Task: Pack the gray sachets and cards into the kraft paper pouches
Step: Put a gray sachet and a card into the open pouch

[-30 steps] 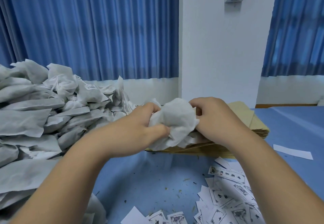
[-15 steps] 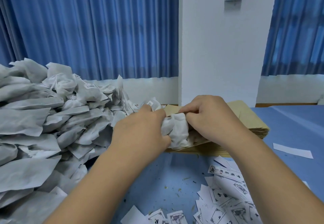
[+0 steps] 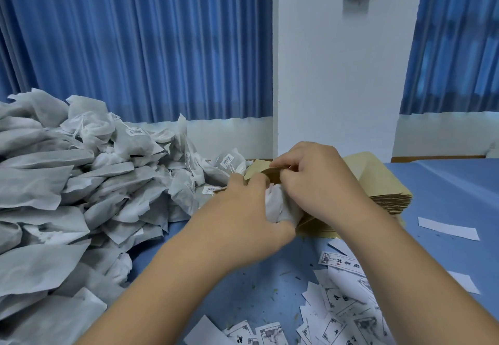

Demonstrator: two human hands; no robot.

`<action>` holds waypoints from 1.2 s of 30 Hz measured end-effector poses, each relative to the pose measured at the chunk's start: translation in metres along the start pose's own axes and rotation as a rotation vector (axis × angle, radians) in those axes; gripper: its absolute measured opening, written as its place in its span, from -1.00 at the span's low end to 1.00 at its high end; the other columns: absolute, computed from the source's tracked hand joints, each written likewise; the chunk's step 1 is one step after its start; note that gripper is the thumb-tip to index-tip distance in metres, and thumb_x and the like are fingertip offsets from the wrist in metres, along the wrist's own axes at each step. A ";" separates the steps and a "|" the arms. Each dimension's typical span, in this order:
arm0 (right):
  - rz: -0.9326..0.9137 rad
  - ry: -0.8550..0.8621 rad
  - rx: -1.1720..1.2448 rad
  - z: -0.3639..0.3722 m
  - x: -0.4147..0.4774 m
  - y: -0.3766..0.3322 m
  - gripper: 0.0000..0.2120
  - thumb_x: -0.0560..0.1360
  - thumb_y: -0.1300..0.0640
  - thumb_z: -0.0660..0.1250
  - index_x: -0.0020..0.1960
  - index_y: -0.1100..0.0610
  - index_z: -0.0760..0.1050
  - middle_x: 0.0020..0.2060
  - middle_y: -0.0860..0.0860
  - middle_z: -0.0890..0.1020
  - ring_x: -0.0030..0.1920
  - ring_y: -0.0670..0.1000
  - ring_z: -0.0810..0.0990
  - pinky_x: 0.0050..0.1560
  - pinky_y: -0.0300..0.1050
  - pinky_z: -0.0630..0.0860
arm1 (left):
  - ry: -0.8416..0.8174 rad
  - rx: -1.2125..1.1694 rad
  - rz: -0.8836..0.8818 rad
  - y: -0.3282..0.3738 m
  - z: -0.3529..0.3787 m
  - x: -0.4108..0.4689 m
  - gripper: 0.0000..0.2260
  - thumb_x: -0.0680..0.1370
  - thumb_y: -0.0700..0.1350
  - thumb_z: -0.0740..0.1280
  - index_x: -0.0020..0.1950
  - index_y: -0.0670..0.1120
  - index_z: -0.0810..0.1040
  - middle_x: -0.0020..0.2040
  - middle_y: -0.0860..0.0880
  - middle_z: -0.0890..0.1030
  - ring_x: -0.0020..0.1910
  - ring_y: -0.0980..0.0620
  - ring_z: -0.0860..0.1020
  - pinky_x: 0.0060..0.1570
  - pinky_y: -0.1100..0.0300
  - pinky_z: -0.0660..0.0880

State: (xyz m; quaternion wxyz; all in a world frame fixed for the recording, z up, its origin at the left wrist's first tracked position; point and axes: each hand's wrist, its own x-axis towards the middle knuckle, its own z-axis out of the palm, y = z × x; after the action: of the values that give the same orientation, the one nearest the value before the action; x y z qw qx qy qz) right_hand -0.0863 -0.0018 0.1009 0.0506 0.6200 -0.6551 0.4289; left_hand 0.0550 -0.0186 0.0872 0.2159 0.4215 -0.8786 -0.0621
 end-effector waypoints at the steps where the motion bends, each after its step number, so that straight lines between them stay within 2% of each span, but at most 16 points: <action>1: -0.010 0.003 -0.005 0.000 0.000 0.000 -0.70 0.37 0.27 0.23 -0.14 -0.02 0.67 -0.14 -0.04 0.64 -0.08 0.05 0.58 -0.05 0.02 0.56 | 0.003 -0.049 0.018 -0.001 0.000 0.001 -0.59 0.42 0.21 0.30 0.18 0.09 0.33 0.09 0.05 0.41 0.04 0.01 0.51 -0.12 0.15 0.41; 4: -0.038 -0.001 -0.058 -0.002 0.000 -0.003 -0.73 0.36 0.27 0.21 -0.15 0.07 0.66 -0.15 0.01 0.63 -0.08 0.08 0.57 -0.06 0.04 0.55 | 0.051 -0.117 0.037 -0.001 -0.001 0.005 -0.67 0.39 0.16 0.35 0.07 0.08 0.41 -0.04 0.09 0.54 -0.11 0.08 0.54 -0.26 0.18 0.45; 7: -0.068 0.015 -0.073 -0.003 0.000 -0.009 -0.72 0.35 0.27 0.20 -0.13 0.08 0.66 -0.12 0.01 0.62 -0.03 0.09 0.56 -0.02 0.04 0.54 | 0.136 -0.086 0.011 0.002 0.003 0.006 -0.84 0.40 0.10 0.32 -0.14 0.04 0.48 -0.20 0.03 0.58 -0.18 -0.01 0.56 -0.26 0.09 0.52; 11: -0.115 0.050 -0.054 -0.004 -0.002 -0.015 -0.73 0.34 0.31 0.20 -0.16 0.15 0.66 -0.14 0.06 0.61 -0.05 0.13 0.56 -0.04 0.05 0.53 | 0.317 0.117 0.012 0.004 0.013 0.007 -0.69 0.54 0.11 0.18 -0.32 0.00 0.22 -0.33 0.02 0.41 -0.28 -0.09 0.45 -0.38 0.12 0.30; 13: -0.130 0.068 -0.037 -0.005 -0.002 -0.016 -0.72 0.35 0.31 0.21 -0.15 0.11 0.67 -0.13 0.04 0.62 -0.04 0.11 0.56 -0.02 0.04 0.53 | 0.377 0.174 0.031 0.004 0.017 0.007 -0.73 0.56 0.09 0.17 -0.25 0.01 0.20 -0.29 0.04 0.35 -0.28 -0.08 0.40 -0.35 0.13 0.26; 15: -0.111 0.084 -0.005 -0.006 -0.002 -0.017 -0.69 0.40 0.28 0.24 -0.09 0.00 0.69 -0.08 -0.02 0.65 0.01 0.05 0.58 0.05 -0.01 0.52 | 0.376 0.167 0.060 0.003 0.017 0.008 -0.81 0.55 0.08 0.19 -0.16 0.04 0.25 -0.22 0.01 0.38 -0.24 -0.09 0.43 -0.30 0.11 0.32; 17: -0.093 0.099 -0.003 -0.007 -0.001 -0.015 -0.75 0.45 0.22 0.28 -0.08 -0.03 0.69 -0.10 -0.05 0.66 -0.03 0.00 0.59 0.03 -0.04 0.53 | 0.354 0.030 0.097 0.002 0.016 0.009 -0.85 0.53 0.06 0.24 -0.03 0.03 0.33 -0.10 0.02 0.44 -0.12 -0.06 0.49 -0.20 0.07 0.43; 19: -0.075 0.109 -0.029 -0.008 0.000 -0.009 -0.82 0.47 0.16 0.29 -0.12 0.02 0.67 -0.19 -0.03 0.66 -0.11 0.02 0.59 -0.06 -0.02 0.55 | 0.366 -0.162 0.114 0.001 0.016 0.010 -0.71 0.48 0.03 0.34 0.13 0.07 0.32 0.01 0.09 0.38 -0.05 0.07 0.45 -0.14 0.13 0.44; 21: -0.031 0.117 -0.063 -0.009 0.002 -0.003 -0.85 0.48 0.16 0.29 -0.12 0.11 0.65 -0.20 0.04 0.66 -0.13 0.06 0.59 -0.07 0.01 0.55 | 0.416 -0.270 0.120 -0.002 0.019 0.012 -0.65 0.44 0.00 0.43 0.09 0.11 0.31 0.03 0.12 0.30 -0.09 0.15 0.39 -0.16 0.22 0.39; 24: 0.023 0.125 -0.049 -0.012 0.004 0.002 -0.86 0.48 0.19 0.30 -0.12 0.18 0.64 -0.17 0.08 0.67 -0.13 0.07 0.60 -0.06 0.00 0.55 | 0.453 -0.338 0.182 -0.008 0.025 0.015 -0.76 0.42 -0.06 0.48 -0.03 0.06 0.46 0.06 0.13 0.37 -0.06 0.21 0.39 -0.07 0.23 0.39; 26: 0.033 0.132 -0.024 -0.015 0.004 0.002 -0.85 0.49 0.20 0.31 -0.11 0.16 0.66 -0.14 0.05 0.68 -0.12 0.05 0.59 -0.06 -0.06 0.54 | 0.477 -0.273 0.247 -0.012 0.029 0.015 -0.85 0.44 -0.08 0.48 -0.04 -0.01 0.58 0.15 0.10 0.49 0.00 0.15 0.46 -0.03 0.17 0.44; 28: 0.031 0.133 -0.038 -0.015 0.004 0.003 -0.86 0.48 0.21 0.30 -0.11 0.21 0.63 -0.14 0.13 0.67 -0.11 0.11 0.59 -0.04 0.01 0.54 | 0.493 -0.143 0.332 -0.014 0.031 0.014 -0.88 0.49 -0.07 0.45 0.00 -0.04 0.65 0.25 -0.01 0.54 0.07 0.00 0.56 -0.03 0.16 0.51; 30: 0.046 0.134 -0.046 -0.016 0.005 0.005 -0.85 0.47 0.23 0.28 -0.09 0.25 0.61 -0.13 0.19 0.64 -0.07 0.16 0.58 -0.03 0.07 0.54 | 0.467 -0.029 0.422 -0.016 0.030 0.014 -0.78 0.55 0.03 0.32 0.07 -0.05 0.65 0.30 -0.10 0.53 0.11 -0.09 0.59 0.00 0.18 0.47; 32: 0.071 0.148 -0.021 -0.019 0.006 0.007 -0.85 0.49 0.21 0.29 -0.11 0.21 0.64 -0.13 0.12 0.67 -0.06 0.10 0.60 -0.03 -0.03 0.53 | 0.409 0.061 0.492 -0.019 0.029 0.013 -0.59 0.53 0.20 0.24 0.18 -0.06 0.61 0.36 -0.14 0.47 0.20 -0.13 0.54 0.04 0.15 0.43; 34: 0.100 0.156 0.040 -0.023 0.006 0.007 -0.83 0.51 0.19 0.31 -0.08 0.10 0.68 -0.08 -0.01 0.70 -0.03 -0.02 0.60 -0.07 -0.20 0.46 | 0.356 0.143 0.533 -0.023 0.028 0.014 -0.40 0.38 0.32 0.37 0.27 -0.05 0.54 0.42 -0.15 0.40 0.28 -0.15 0.47 0.12 0.04 0.45; 36: 0.103 0.152 0.081 -0.026 0.006 0.006 -0.82 0.52 0.17 0.32 -0.01 0.03 0.69 -0.03 -0.09 0.69 0.00 -0.11 0.57 -0.09 -0.31 0.38 | 0.344 0.194 0.530 -0.024 0.030 0.015 -0.30 0.24 0.25 0.54 0.28 -0.04 0.53 0.41 -0.15 0.41 0.27 -0.16 0.46 0.13 -0.03 0.47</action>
State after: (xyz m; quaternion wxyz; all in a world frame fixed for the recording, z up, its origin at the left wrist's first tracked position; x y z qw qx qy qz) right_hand -0.1043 0.0090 0.1177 0.0527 0.5526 -0.6626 0.5028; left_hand 0.0512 -0.0482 0.0586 0.3285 0.2011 -0.9102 0.1521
